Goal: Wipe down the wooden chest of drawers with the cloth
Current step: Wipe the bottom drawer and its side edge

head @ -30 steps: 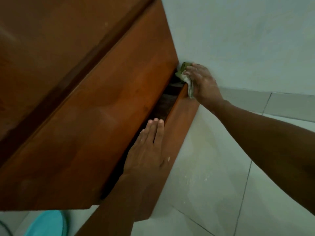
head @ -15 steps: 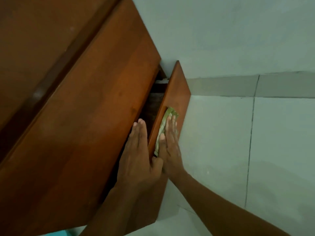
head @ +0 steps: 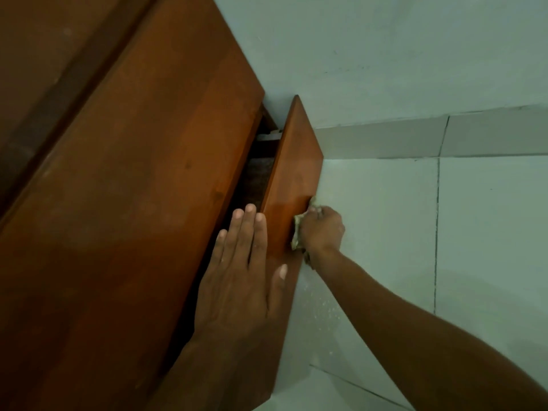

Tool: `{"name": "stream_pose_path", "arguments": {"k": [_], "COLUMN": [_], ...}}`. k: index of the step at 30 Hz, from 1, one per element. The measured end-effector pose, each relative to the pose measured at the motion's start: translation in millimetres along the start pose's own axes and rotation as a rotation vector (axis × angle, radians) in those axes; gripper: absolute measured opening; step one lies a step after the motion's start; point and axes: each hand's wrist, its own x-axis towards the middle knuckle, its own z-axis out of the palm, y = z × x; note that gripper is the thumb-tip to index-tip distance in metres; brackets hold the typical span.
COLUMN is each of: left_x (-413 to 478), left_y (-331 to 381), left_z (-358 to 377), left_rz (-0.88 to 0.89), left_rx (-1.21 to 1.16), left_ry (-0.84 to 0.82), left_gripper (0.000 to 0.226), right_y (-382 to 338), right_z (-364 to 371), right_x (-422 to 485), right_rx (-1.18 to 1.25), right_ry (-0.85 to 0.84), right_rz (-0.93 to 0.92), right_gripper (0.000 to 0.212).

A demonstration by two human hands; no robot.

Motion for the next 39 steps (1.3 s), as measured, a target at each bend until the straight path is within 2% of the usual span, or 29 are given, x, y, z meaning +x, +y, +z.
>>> {"name": "stream_pose_path", "arguments": {"k": [2, 4, 6, 8, 12, 16, 19, 21, 26, 30, 35, 39], "left_x": [0, 2, 4, 4, 3, 4, 4, 4, 3, 5, 6, 5], "left_y": [-1, -2, -3, -2, 0, 0, 0, -1, -2, -7, -27, -30], "left_z": [-1, -3, -3, -4, -6, -8, -9, -9, -12, -12, -8, -4], "left_rz": [-0.059, -0.068, -0.060, -0.099, -0.110, -0.177, -0.194, -0.184, -0.156, -0.148, -0.136, -0.103], "left_rx": [0.000, 0.043, 0.118, 0.148, 0.167, 0.197, 0.230, 0.270, 0.344, 0.381, 0.502, 0.622], "left_ry": [0.023, 0.040, 0.065, 0.089, 0.093, 0.095, 0.089, 0.094, 0.097, 0.127, 0.138, 0.111], "left_gripper": [0.072, 0.071, 0.069, 0.068, 0.067, 0.067, 0.066, 0.065, 0.065, 0.065, 0.065, 0.063], "right_y": [1, -5, -12, -17, -28, -36, -28, -16, 24, 32, 24, 22], "right_z": [-14, -16, -4, 14, 26, 16, 3, -6, -6, 6, 32, 51], "right_x": [-29, -60, -78, -68, -2, 52, 45, 12, -74, -75, -72, -78], "right_rx": [0.109, 0.227, 0.243, 0.178, 0.146, 0.034, 0.127, 0.174, 0.149, 0.102, 0.035, 0.015], "right_ry": [-0.014, -0.037, -0.073, -0.092, -0.114, -0.123, -0.092, -0.106, -0.143, -0.131, -0.219, -0.152], "right_rz": [-0.090, -0.289, -0.556, -0.716, -0.633, -0.317, -0.159, -0.168, -0.389, -0.447, -0.530, -0.553], "right_gripper": [0.025, 0.018, 0.031, 0.047, 0.053, 0.048, 0.036, 0.034, 0.036, 0.037, 0.040, 0.051]}}
